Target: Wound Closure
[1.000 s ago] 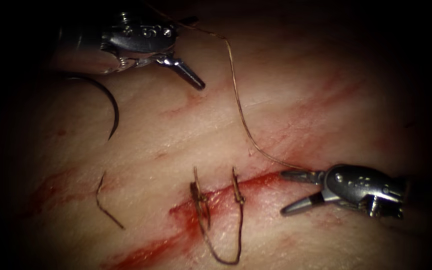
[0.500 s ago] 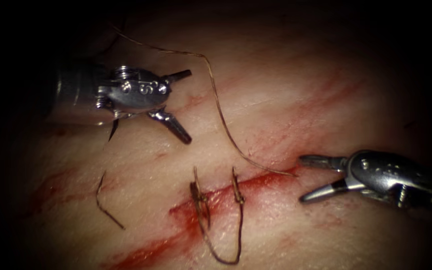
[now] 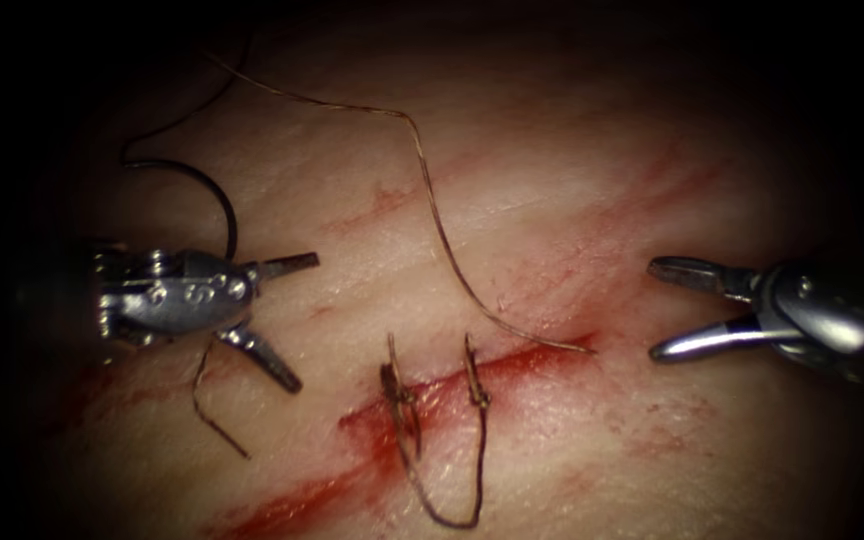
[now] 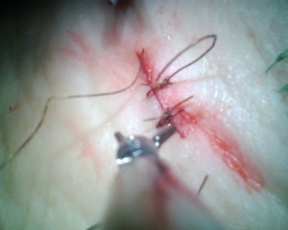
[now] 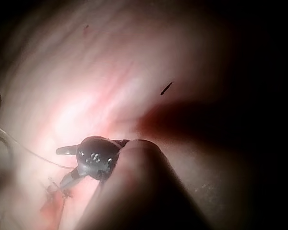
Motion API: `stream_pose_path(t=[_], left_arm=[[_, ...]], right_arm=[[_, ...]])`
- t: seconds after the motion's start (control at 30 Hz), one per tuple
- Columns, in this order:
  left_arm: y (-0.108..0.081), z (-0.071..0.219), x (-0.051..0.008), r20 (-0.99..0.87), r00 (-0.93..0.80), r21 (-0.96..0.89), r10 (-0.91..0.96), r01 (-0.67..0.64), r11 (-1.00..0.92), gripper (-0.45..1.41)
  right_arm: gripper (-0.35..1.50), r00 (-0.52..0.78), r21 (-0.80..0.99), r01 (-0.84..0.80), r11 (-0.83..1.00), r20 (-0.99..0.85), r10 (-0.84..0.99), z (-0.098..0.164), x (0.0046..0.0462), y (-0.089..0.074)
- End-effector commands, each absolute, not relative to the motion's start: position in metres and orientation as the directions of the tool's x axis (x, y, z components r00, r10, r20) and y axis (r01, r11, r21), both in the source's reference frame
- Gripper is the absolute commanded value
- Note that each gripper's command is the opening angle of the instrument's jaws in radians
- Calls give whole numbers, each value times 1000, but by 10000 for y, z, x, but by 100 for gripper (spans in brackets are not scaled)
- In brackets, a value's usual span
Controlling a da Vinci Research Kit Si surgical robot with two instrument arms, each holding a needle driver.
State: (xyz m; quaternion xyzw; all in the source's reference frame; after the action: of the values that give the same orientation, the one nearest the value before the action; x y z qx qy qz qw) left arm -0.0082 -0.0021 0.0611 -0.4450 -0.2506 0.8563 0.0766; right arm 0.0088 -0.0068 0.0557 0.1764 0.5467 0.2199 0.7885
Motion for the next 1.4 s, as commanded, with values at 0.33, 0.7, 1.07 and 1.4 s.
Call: stream_pose_path(t=[0.33, 0.7, 1.07, 1.4], left_arm=[[-85, 608, -110, -670, -324, -737, 668, 188, -649, 96], [-127, 608, -131, -516, -160, -825, 841, 356, -439, 96], [-128, 572, -152, -451, -70, -812, 890, 447, -376, 93], [-92, 559, -172, -420, -27, -840, 907, 391, -377, 93]], right_arm=[[146, 321, 535, -104, 838, -780, 538, 563, 97, -81], [145, 332, 534, -87, 841, -781, 529, 569, 103, -88], [145, 348, 520, -75, 851, -786, 511, 590, 113, -100], [145, 358, 519, -72, 852, -784, 507, 592, 120, -105]])
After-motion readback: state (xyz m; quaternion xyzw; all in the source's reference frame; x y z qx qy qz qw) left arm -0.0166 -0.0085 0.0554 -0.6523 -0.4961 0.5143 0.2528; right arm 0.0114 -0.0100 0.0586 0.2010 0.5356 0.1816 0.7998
